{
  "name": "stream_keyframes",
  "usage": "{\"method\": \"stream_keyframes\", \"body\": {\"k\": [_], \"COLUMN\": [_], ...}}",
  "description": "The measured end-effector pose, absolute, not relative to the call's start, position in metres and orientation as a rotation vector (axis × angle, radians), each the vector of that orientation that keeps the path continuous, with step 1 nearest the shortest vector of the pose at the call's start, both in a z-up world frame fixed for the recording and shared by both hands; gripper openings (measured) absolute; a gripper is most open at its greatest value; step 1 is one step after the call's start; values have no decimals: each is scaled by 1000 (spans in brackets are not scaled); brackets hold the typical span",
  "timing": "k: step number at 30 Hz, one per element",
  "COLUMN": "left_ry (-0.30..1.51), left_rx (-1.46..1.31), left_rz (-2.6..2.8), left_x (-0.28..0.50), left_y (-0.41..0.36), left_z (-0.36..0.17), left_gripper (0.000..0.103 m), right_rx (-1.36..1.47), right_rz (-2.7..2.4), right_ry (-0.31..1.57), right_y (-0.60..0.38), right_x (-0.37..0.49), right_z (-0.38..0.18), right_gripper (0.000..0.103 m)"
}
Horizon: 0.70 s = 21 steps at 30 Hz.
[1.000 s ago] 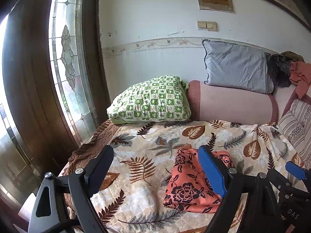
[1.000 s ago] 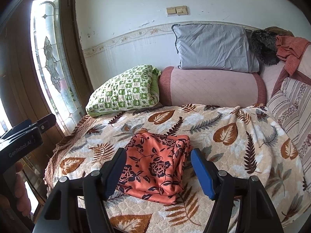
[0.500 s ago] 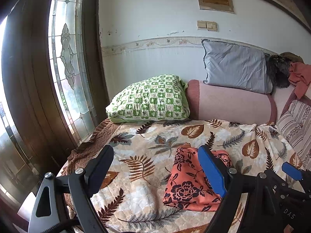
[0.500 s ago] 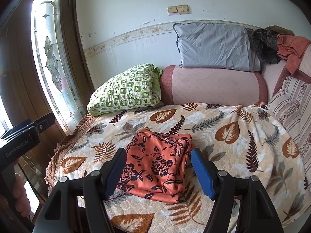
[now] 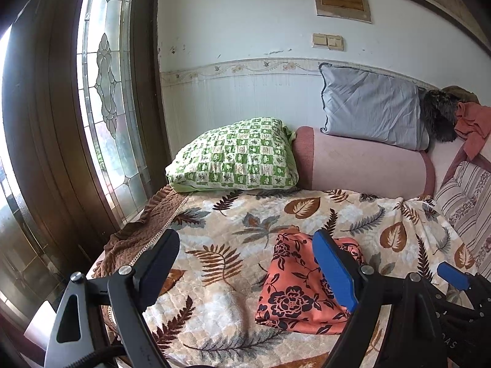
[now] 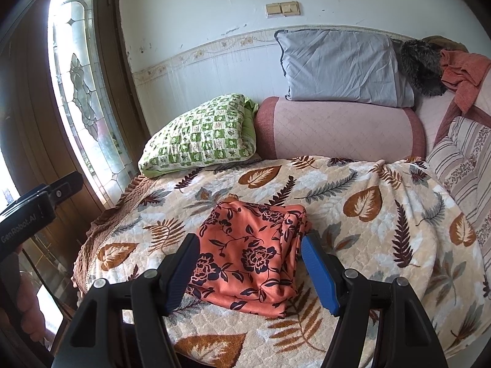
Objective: Fold small clothes
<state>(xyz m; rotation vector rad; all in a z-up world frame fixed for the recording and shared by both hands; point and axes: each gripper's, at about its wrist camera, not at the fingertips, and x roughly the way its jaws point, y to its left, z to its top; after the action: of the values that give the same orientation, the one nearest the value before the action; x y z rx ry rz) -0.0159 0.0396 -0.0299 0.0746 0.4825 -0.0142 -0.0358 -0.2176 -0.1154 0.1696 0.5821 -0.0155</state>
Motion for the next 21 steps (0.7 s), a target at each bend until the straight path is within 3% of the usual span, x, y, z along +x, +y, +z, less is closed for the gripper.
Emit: {"method": "stream_keyframes", "body": {"k": [21], "left_ry": [491], "left_rx": [59], "left_rz": [-10], "left_x": [-16], "left_y": [39], "left_z": [-31], "left_gripper": [89], "right_rx": [158], "right_rz": [-6], "right_ry": [591], "right_y": [-212], "right_x": [-33], "right_z": [-117], "right_gripper": [72]}}
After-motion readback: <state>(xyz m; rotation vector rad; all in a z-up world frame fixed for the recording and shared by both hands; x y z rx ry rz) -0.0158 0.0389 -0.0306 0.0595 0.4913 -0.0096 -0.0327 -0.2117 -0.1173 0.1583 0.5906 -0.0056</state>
